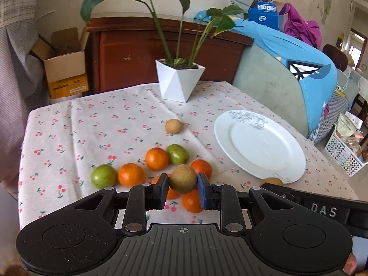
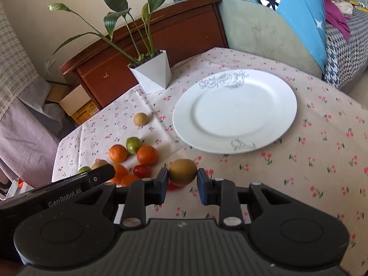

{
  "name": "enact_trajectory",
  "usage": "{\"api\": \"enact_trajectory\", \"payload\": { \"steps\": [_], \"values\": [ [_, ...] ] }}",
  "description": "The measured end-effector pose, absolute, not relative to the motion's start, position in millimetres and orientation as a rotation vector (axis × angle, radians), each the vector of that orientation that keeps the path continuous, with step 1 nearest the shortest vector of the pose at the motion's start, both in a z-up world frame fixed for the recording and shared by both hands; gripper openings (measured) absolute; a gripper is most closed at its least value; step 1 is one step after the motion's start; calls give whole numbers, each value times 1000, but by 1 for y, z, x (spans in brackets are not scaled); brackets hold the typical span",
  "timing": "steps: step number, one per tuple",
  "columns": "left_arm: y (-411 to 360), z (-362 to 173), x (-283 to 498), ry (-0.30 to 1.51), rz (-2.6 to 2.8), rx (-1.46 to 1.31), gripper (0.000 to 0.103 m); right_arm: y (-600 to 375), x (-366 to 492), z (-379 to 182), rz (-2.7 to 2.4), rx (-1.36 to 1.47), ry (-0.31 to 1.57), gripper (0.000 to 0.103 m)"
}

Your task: Organize fruits

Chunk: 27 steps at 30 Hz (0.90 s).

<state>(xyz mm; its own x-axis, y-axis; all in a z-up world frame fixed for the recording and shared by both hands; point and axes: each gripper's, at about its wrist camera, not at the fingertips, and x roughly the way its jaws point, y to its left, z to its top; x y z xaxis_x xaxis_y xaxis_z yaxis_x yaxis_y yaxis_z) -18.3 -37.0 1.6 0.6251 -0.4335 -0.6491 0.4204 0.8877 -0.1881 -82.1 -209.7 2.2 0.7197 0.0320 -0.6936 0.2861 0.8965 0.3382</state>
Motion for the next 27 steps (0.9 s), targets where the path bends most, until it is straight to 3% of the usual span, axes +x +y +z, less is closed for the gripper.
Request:
{"api": "enact_trajectory", "payload": {
  "steps": [27],
  "values": [
    [-117, -17, 35, 832, -623, -51, 27, -288, -49, -21, -238, 593, 760, 30]
  ]
}}
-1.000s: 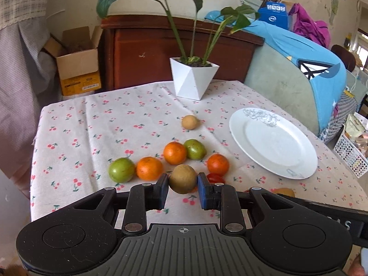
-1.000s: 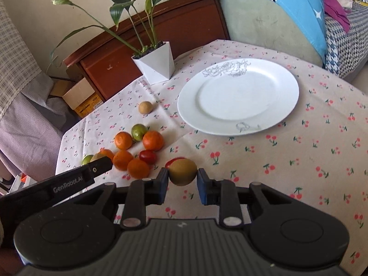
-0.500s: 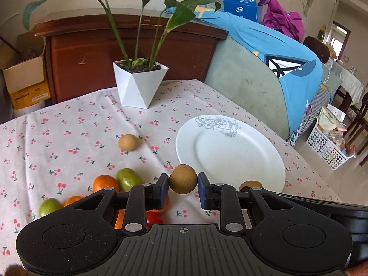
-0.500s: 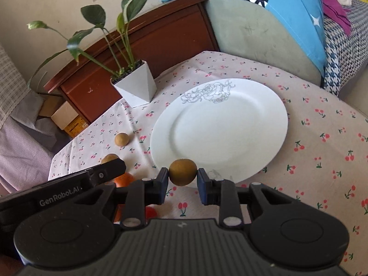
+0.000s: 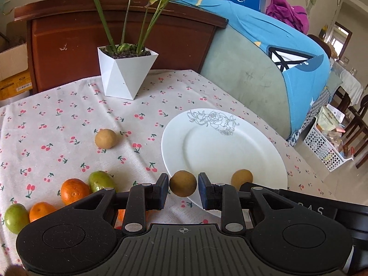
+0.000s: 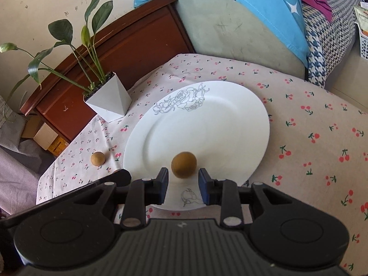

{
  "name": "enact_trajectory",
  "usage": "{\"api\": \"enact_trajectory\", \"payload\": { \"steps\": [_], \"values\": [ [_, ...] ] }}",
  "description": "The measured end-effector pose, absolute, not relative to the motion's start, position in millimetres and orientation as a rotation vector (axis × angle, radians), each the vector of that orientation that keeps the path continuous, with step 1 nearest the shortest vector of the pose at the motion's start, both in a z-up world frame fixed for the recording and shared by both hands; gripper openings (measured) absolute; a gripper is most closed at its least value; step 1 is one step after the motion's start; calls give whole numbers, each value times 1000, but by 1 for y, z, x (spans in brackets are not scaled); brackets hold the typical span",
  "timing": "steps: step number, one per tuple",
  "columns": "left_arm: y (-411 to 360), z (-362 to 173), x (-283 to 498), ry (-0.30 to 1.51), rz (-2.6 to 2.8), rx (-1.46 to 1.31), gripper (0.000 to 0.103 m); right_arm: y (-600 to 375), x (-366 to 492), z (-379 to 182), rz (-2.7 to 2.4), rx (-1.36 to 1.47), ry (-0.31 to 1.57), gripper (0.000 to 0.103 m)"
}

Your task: Organize fruits

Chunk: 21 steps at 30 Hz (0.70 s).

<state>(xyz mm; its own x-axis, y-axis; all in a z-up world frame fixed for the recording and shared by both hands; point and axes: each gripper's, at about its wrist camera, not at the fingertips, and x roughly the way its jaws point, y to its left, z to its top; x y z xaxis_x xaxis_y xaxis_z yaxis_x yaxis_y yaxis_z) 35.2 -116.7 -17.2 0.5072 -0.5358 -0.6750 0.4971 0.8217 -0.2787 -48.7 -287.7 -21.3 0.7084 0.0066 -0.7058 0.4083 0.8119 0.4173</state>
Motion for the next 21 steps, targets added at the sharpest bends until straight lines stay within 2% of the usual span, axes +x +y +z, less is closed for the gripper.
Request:
{"api": "enact_trajectory", "payload": {
  "steps": [4, 9, 21],
  "values": [
    [-117, -11, 32, 805, -624, -50, 34, -286, -50, -17, -238, 574, 743, 30],
    [-107, -5, 31, 789, -589, -60, 55, -282, -51, -15, -219, 585, 743, 31],
    [-77, 2, 34, 806, -515, -90, 64, -277, -53, -15, -192, 608, 759, 36]
  ]
}}
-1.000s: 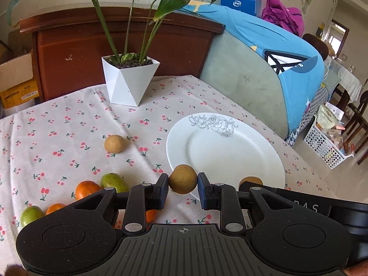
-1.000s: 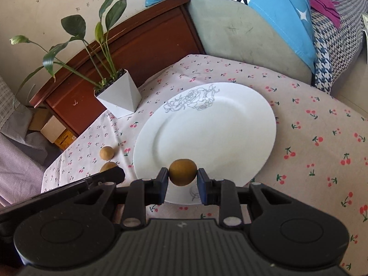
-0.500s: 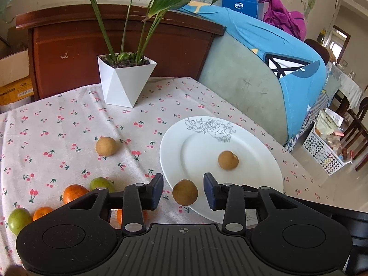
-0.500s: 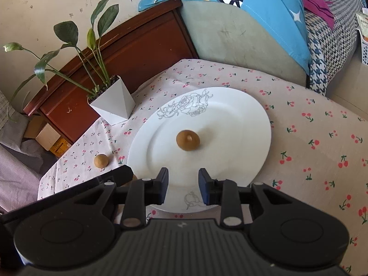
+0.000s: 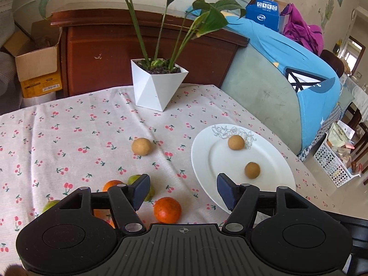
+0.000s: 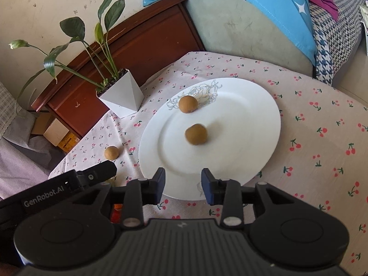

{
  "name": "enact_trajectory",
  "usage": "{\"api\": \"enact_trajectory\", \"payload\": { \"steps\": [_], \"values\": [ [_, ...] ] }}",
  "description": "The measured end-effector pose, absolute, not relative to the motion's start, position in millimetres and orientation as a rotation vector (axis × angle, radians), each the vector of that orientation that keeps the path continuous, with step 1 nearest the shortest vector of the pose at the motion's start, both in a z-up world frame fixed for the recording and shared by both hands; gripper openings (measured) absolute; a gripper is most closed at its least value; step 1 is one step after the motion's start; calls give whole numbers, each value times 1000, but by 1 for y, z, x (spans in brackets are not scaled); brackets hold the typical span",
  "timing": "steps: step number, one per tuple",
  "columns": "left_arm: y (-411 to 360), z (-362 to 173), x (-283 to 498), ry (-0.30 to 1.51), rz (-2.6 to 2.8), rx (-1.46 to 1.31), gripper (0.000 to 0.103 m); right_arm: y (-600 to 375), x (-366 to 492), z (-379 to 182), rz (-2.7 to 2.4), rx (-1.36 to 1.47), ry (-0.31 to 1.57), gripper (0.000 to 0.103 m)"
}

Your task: Organize fruits

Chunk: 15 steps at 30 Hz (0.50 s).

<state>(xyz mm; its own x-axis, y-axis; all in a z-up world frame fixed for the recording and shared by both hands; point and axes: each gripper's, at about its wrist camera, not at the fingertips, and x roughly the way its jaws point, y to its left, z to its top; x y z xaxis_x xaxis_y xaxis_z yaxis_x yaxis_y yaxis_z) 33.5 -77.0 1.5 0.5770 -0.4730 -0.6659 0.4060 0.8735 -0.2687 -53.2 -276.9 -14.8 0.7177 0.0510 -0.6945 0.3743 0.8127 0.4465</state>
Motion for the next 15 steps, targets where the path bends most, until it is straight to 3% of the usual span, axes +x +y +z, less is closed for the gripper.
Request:
{"api": "enact_trajectory", "payload": {
  "steps": [15],
  "values": [
    [-14, 7, 47, 846, -323, -98, 65, -255, -52, -14, -95, 588, 787, 36]
  ]
}}
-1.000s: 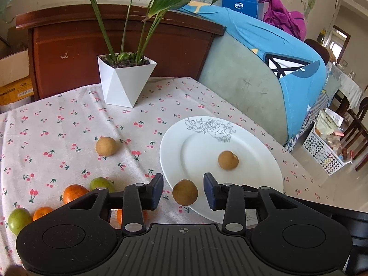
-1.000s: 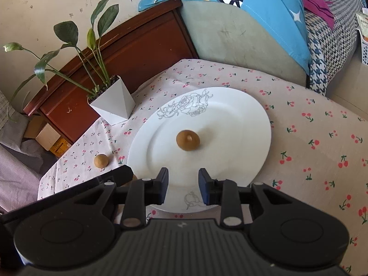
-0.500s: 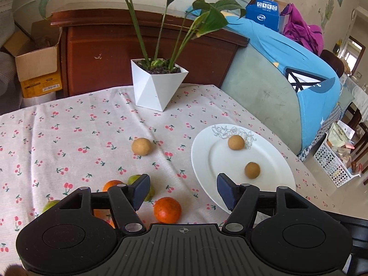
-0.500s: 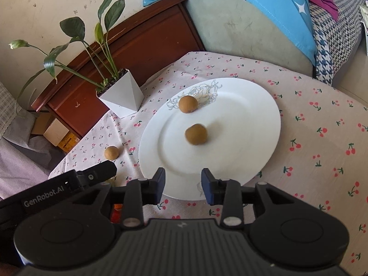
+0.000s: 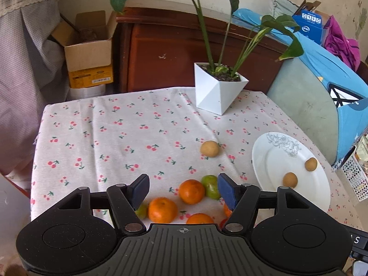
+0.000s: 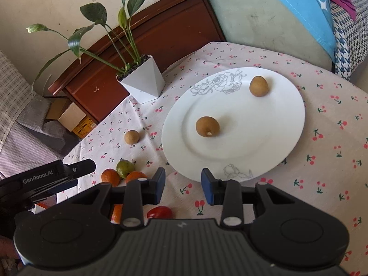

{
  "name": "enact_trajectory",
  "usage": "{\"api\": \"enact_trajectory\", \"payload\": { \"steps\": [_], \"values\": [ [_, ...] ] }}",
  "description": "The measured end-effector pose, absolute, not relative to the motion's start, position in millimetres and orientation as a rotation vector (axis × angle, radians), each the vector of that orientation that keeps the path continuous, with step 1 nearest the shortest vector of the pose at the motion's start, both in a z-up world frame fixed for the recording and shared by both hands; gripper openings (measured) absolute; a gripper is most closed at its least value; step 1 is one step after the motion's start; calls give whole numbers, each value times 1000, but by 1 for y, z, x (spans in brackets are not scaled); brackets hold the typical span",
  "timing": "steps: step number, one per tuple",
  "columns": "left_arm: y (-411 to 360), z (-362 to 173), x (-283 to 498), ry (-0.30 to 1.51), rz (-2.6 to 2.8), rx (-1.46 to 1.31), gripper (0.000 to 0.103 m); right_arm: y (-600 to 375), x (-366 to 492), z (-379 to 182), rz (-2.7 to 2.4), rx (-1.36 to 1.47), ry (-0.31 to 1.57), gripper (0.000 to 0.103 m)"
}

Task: Organize fruits
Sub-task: 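Move both tools back toward the fruit cluster, then grasp a green lime with the left gripper while the right grasps a red cherry tomato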

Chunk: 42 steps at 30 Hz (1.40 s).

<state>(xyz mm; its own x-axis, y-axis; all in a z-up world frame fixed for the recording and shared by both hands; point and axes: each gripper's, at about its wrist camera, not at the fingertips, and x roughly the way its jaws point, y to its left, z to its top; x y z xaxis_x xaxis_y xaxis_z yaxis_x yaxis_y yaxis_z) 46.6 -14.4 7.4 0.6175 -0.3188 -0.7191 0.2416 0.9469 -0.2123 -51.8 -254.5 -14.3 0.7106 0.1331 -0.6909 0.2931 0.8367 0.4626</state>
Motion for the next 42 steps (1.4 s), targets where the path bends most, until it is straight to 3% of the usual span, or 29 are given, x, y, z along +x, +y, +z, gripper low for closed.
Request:
{"api": "enact_trajectory", "payload": {
  "steps": [18, 42],
  "values": [
    [37, -17, 32, 900, -180, -65, 65, -215, -57, -24, 1, 486, 854, 36],
    [14, -36, 29, 804, -228, 93, 64, -204, -53, -31, 7, 399, 866, 36]
  ]
}}
